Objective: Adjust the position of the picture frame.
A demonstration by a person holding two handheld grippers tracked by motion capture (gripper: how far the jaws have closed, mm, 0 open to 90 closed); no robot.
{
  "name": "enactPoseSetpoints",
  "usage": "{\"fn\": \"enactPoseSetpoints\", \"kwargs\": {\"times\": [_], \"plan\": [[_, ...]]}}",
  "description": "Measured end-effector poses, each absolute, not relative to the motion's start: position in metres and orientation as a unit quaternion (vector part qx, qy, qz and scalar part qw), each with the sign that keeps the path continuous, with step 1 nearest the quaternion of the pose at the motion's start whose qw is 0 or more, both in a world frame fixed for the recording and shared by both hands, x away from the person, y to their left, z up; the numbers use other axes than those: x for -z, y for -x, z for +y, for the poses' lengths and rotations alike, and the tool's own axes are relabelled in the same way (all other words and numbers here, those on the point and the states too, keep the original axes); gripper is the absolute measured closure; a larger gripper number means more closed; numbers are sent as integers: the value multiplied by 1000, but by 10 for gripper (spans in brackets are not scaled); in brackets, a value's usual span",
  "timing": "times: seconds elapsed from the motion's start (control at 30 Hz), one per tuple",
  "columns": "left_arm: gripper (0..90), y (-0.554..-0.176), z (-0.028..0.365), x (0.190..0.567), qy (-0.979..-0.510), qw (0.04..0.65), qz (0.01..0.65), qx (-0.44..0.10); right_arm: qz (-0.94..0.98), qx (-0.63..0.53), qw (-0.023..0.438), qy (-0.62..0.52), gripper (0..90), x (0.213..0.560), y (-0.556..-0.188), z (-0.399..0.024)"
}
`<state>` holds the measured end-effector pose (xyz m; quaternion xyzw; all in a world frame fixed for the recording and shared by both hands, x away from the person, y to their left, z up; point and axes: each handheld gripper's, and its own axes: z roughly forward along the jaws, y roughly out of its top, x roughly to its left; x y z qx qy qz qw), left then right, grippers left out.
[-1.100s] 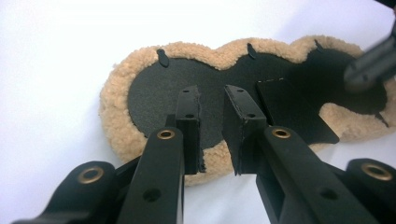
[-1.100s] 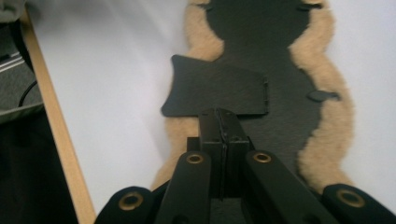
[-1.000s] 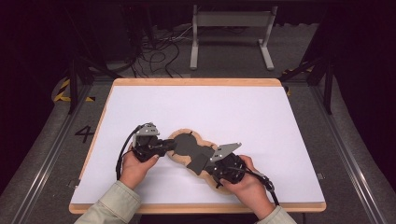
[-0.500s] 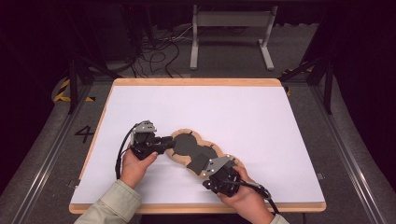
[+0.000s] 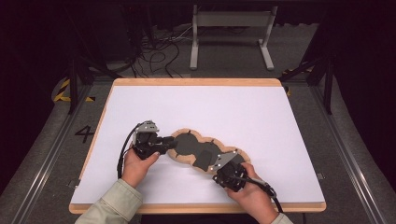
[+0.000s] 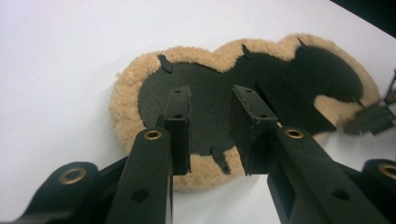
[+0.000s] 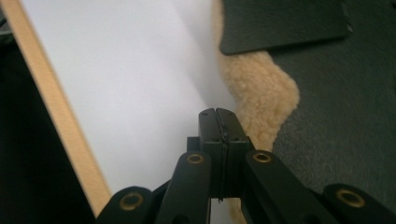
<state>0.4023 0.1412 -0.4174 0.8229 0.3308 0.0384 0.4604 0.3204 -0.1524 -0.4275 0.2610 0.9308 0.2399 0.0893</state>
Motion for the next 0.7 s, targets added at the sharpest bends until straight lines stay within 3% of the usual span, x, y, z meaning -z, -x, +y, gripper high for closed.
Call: {"fn": "enactPoseSetpoints", "kwargs": {"times": [0.53, 0.6, 0.7], "plan": [[682, -403, 139, 419, -826, 452, 333, -50, 895, -268, 124, -334, 900, 431, -345, -195], [680, -404, 139, 420, -827, 450, 333, -52, 887, -311, 101, -327, 900, 427, -343, -199], [680, -406, 138, 421, -828, 448, 332, -55, 879, -327, 123, -323, 900, 415, -339, -202]]}}
